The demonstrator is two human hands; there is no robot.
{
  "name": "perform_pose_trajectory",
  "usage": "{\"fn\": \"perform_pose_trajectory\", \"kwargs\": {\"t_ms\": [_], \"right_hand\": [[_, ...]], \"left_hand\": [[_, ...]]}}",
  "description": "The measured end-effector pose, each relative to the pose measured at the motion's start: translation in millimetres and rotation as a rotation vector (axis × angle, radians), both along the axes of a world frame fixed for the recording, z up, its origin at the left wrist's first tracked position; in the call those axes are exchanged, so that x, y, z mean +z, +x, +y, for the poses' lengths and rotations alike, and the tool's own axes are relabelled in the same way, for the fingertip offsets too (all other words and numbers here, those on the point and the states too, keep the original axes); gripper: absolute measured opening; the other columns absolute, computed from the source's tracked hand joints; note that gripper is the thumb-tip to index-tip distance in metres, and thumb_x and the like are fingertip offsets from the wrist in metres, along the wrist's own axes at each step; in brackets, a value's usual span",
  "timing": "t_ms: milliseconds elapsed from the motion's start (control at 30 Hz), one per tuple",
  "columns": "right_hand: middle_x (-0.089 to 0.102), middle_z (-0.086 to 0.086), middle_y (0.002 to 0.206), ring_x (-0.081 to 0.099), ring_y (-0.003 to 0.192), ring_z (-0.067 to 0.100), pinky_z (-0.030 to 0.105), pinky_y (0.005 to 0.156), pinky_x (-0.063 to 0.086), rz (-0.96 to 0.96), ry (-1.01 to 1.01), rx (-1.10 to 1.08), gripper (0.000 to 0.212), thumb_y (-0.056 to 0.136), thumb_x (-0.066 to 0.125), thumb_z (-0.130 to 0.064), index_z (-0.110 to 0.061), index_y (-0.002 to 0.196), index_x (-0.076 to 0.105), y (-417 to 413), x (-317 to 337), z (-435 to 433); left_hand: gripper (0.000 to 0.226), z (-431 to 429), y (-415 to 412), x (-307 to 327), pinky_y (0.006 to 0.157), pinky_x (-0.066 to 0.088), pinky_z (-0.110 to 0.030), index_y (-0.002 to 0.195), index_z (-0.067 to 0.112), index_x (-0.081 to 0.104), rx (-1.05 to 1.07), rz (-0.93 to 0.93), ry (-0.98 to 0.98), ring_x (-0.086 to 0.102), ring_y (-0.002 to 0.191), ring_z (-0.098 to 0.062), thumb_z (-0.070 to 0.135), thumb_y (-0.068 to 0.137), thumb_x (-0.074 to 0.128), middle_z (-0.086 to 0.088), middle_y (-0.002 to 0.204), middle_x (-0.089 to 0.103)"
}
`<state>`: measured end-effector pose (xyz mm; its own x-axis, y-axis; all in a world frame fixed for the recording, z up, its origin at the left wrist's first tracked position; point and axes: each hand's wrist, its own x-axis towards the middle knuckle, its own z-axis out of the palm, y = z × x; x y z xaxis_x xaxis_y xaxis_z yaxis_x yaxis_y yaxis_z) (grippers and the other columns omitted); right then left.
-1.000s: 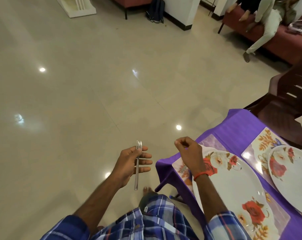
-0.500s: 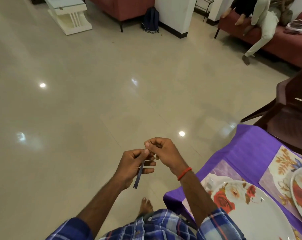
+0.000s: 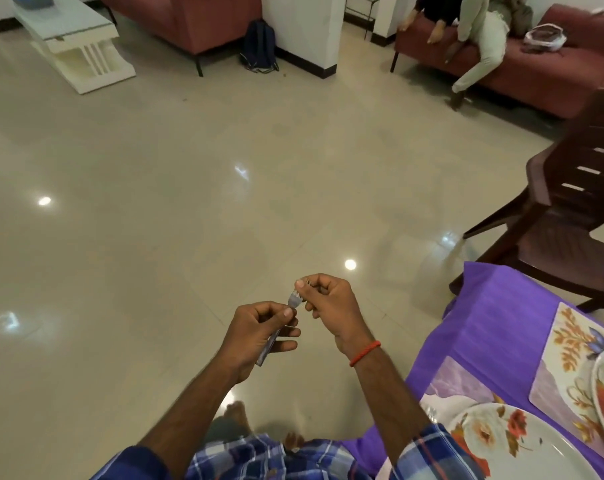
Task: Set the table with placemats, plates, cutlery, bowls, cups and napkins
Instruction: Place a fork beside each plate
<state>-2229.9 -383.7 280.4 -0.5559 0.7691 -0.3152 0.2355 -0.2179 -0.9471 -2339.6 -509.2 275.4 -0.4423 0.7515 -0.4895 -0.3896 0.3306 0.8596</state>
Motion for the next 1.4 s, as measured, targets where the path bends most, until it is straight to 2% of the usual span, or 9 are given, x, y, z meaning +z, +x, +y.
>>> {"fn": "perform_pose_trajectory", "kwargs": {"t_ms": [167,300,433,633,833,933,1133,1267,1400], "right_hand": [[0.070,0.001,0.074,0.056,0.060,0.007,0.020,0.056,0.046,0.005,-0.001,-0.132,0.018,0.091,0.074,-0.023,-0.005,0.090,0.074,-15.1,0.5,26.7],[0.070,-0.004,0.072,0.058,0.062,0.006,0.020,0.058,0.046,-0.003,0.009,-0.226,0.017,0.091,0.074,-0.026,-0.008,0.088,0.075,-35.9,13.0,58.5],[0.069,-0.001,0.071,0.057,0.063,0.009,0.024,0.059,0.045,0.018,0.027,-0.348,0.024,0.090,0.075,-0.024,-0.001,0.088,0.072,-69.1,28.0,84.4],[0.067,-0.002,0.068,0.054,0.059,0.008,0.020,0.055,0.044,0.019,0.083,-0.511,0.024,0.091,0.074,-0.020,0.003,0.087,0.070,-97.3,42.7,109.5],[0.075,0.002,0.076,0.061,0.061,0.007,0.018,0.056,0.047,-0.028,0.103,-0.656,0.015,0.084,0.081,-0.026,-0.011,0.084,0.076,-96.6,44.4,129.4],[0.075,0.001,0.075,0.061,0.061,0.008,0.019,0.057,0.047,-0.051,0.097,-0.714,0.021,0.082,0.082,-0.029,-0.009,0.084,0.075,-92.7,39.0,147.0],[0.068,0.001,0.070,0.057,0.061,0.008,0.021,0.057,0.047,-0.034,0.079,-0.839,0.021,0.087,0.077,-0.021,-0.005,0.078,0.068,-80.6,23.9,200.9],[0.064,0.004,0.067,0.054,0.059,0.010,0.025,0.058,0.046,-0.017,0.078,-0.897,0.026,0.087,0.076,-0.018,0.003,0.078,0.065,-75.9,22.8,246.1],[0.058,-0.001,0.061,0.051,0.057,0.009,0.023,0.058,0.045,0.005,0.067,-0.933,0.024,0.085,0.077,-0.017,-0.004,0.071,0.062,-68.2,24.7,288.9]], "left_hand": [[0.018,40.0,-30.5,-4.1,0.076,0.064,-0.048,0.098,-0.003,0.074,-0.128,0.001,0.006,0.075,0.092,-0.039,0.014,0.096,0.068,-0.021,0.090,0.074],[0.017,84.8,-66.1,-2.7,0.073,0.064,-0.048,0.095,-0.003,0.074,-0.251,0.022,0.048,0.074,0.091,-0.039,0.012,0.097,0.067,-0.018,0.086,0.072],[0.016,127.6,-101.5,6.4,0.069,0.064,-0.044,0.095,-0.007,0.071,-0.316,0.029,0.098,0.074,0.085,-0.033,0.009,0.097,0.067,-0.016,0.081,0.070],[0.015,175.1,-133.4,14.5,0.065,0.063,-0.040,0.094,-0.008,0.071,-0.416,0.029,0.131,0.071,0.078,-0.028,0.007,0.097,0.067,-0.013,0.077,0.068],[0.015,210.8,-137.2,11.7,0.062,0.063,-0.041,0.088,-0.004,0.070,-0.526,0.043,0.124,0.063,0.063,-0.023,0.008,0.097,0.067,-0.011,0.075,0.067],[0.015,236.6,-135.3,6.9,0.062,0.063,-0.043,0.087,-0.003,0.069,-0.594,0.075,0.110,0.061,0.059,-0.022,0.007,0.097,0.067,-0.011,0.075,0.066],[0.014,308.4,-125.1,2.1,0.065,0.063,-0.046,0.085,-0.001,0.068,-0.728,0.126,0.070,0.059,0.055,-0.020,0.007,0.097,0.067,-0.012,0.073,0.064],[0.018,359.1,-119.2,7.0,0.062,0.063,-0.043,0.082,-0.001,0.064,-0.795,0.151,0.058,0.057,0.051,-0.017,0.006,0.098,0.065,-0.010,0.070,0.061],[0.018,405.8,-109.6,14.1,0.061,0.063,-0.041,0.081,-0.002,0.063,-0.814,0.182,0.059,0.055,0.048,-0.016,0.005,0.098,0.065,-0.010,0.068,0.060]]}}
